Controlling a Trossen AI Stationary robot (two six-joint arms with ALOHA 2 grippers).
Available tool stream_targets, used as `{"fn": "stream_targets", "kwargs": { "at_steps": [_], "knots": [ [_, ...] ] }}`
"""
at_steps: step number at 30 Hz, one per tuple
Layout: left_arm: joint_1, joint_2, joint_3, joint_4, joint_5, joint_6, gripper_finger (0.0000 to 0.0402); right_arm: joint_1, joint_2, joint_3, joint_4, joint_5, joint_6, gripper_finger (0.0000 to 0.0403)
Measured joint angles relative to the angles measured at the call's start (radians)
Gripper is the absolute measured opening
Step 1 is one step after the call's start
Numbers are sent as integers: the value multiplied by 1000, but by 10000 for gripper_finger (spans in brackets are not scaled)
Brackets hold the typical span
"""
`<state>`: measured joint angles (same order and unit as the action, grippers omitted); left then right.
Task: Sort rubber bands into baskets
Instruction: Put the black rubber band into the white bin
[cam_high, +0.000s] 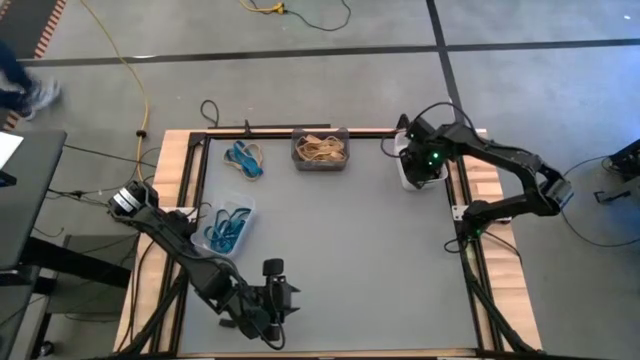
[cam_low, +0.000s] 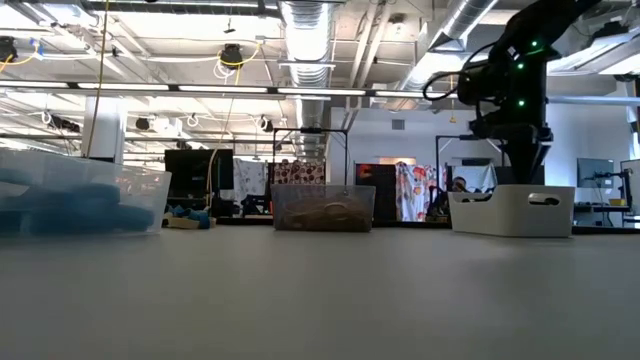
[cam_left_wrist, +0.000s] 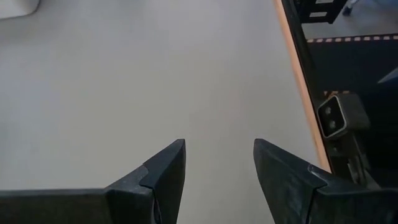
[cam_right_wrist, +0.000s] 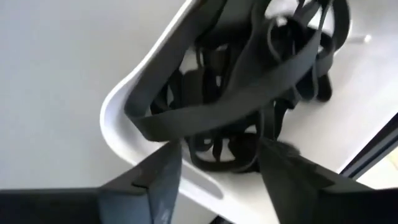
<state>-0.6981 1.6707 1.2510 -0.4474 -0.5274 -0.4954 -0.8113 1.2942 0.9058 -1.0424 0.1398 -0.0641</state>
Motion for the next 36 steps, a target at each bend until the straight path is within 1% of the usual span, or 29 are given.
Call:
{"fn": "stream_targets", "kwargs": {
  "at_steps": [3, 8, 11, 16, 18, 21, 25, 28, 31, 36],
  "knots": [
    [-9, 0, 0, -13, 0, -18, 180, 4, -4, 0, -36, 0, 11, 257],
    [-11, 0, 0, -15, 0, -29, 180, 10, -64, 0, -61, -7, 26, 263],
    [-11, 0, 0, -20, 23, -47, 180, 20, -134, 0, -52, -8, 31, 263],
    [-15, 0, 0, -48, 97, -96, 180, 46, -279, 0, -27, -12, 31, 263],
    [-21, 0, 0, -64, 121, -127, 180, 60, -338, 0, -15, -30, 38, 263],
    [-38, 0, 0, -90, 167, -182, 180, 87, -412, 0, -5, -87, 56, 263],
    [-74, 0, 1, -101, 268, -264, 180, 140, -480, 0, 3, -163, 92, 263],
    [-110, 0, 0, -104, 332, -334, 180, 197, -501, 0, 13, -202, 118, 263],
    [-157, 0, 1, -127, 344, -399, 180, 263, -504, 0, 46, -219, 149, 263],
    [-241, 0, 1, -212, 341, -531, 180, 386, -502, 0, 142, -219, 183, 263]
  ]
}}
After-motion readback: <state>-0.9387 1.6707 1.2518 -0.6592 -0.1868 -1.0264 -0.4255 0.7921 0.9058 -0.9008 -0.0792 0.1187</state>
